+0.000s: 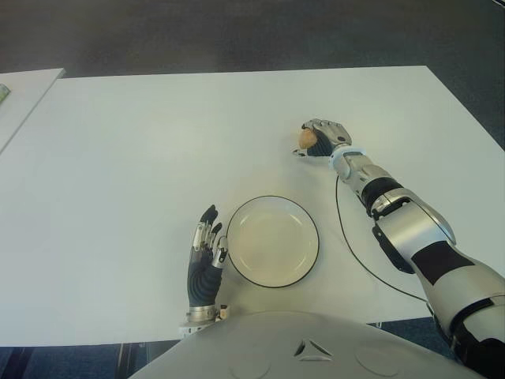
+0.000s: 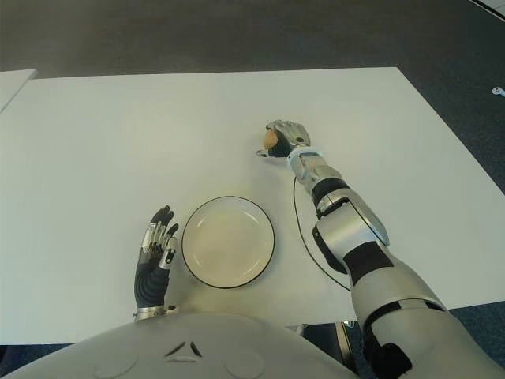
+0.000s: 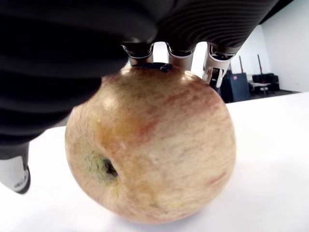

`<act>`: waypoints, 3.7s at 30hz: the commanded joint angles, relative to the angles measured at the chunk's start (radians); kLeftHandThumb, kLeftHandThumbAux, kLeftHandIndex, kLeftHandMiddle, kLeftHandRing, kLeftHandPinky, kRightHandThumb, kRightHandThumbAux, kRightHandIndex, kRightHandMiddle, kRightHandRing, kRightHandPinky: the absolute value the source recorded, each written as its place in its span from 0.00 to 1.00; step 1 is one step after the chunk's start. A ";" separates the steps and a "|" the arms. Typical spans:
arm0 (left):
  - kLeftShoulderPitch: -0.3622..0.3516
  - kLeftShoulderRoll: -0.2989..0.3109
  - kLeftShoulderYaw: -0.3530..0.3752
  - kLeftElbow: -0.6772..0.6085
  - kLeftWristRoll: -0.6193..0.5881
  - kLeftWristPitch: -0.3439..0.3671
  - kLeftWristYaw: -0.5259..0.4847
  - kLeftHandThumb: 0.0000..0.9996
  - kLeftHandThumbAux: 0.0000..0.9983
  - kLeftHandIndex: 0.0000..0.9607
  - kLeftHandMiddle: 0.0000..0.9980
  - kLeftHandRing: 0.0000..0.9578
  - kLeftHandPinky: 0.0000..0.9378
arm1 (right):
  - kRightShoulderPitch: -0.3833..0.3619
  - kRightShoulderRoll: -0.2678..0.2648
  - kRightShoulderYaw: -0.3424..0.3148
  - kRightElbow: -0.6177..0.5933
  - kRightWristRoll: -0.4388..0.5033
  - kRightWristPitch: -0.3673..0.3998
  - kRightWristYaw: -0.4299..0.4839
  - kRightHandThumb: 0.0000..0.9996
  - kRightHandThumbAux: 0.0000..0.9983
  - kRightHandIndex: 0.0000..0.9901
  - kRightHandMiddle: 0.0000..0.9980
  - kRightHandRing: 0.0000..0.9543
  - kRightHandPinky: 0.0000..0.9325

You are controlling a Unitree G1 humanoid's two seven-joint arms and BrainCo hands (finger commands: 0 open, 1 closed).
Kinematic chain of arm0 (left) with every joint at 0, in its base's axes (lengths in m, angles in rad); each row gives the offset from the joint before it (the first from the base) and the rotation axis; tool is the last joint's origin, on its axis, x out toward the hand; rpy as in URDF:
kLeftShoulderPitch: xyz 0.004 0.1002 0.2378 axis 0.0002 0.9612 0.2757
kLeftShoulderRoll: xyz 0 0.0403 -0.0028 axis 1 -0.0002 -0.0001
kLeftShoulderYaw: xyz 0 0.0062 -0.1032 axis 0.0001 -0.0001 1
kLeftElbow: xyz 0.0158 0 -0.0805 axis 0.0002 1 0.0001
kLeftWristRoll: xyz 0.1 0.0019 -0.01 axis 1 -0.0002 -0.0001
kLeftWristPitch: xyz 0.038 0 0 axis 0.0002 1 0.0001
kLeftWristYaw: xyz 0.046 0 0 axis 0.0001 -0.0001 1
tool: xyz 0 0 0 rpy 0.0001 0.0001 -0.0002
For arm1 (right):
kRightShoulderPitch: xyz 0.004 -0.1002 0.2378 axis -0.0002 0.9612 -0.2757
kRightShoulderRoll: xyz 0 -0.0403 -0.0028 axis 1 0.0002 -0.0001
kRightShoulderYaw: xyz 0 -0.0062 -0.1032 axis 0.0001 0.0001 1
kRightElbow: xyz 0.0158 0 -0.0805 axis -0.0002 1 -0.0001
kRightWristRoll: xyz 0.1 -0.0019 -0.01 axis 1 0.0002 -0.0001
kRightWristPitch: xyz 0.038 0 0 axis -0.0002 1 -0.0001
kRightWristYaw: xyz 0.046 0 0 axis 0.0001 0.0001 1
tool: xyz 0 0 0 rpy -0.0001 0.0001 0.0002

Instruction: Put the apples into the plate.

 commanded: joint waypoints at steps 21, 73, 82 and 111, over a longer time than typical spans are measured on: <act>0.033 -0.012 -0.022 -0.047 0.010 0.071 0.008 0.11 0.51 0.04 0.02 0.02 0.06 | 0.067 0.016 -0.048 0.016 0.047 0.026 -0.020 0.72 0.71 0.45 0.76 0.76 0.78; -0.043 -0.021 0.002 -0.004 -0.065 0.088 -0.018 0.10 0.49 0.07 0.03 0.01 0.05 | 0.014 -0.028 -0.081 -0.006 0.065 -0.051 0.009 0.72 0.71 0.45 0.85 0.88 0.90; -0.086 -0.037 0.010 0.035 -0.063 0.077 -0.009 0.11 0.49 0.07 0.04 0.02 0.06 | -0.025 -0.081 -0.088 -0.058 0.071 -0.161 0.022 0.72 0.71 0.45 0.87 0.89 0.91; -0.168 -0.037 0.055 0.119 -0.088 0.035 -0.026 0.10 0.54 0.07 0.02 0.01 0.05 | 0.169 -0.218 -0.158 -0.652 0.152 -0.345 0.233 0.74 0.71 0.45 0.87 0.89 0.90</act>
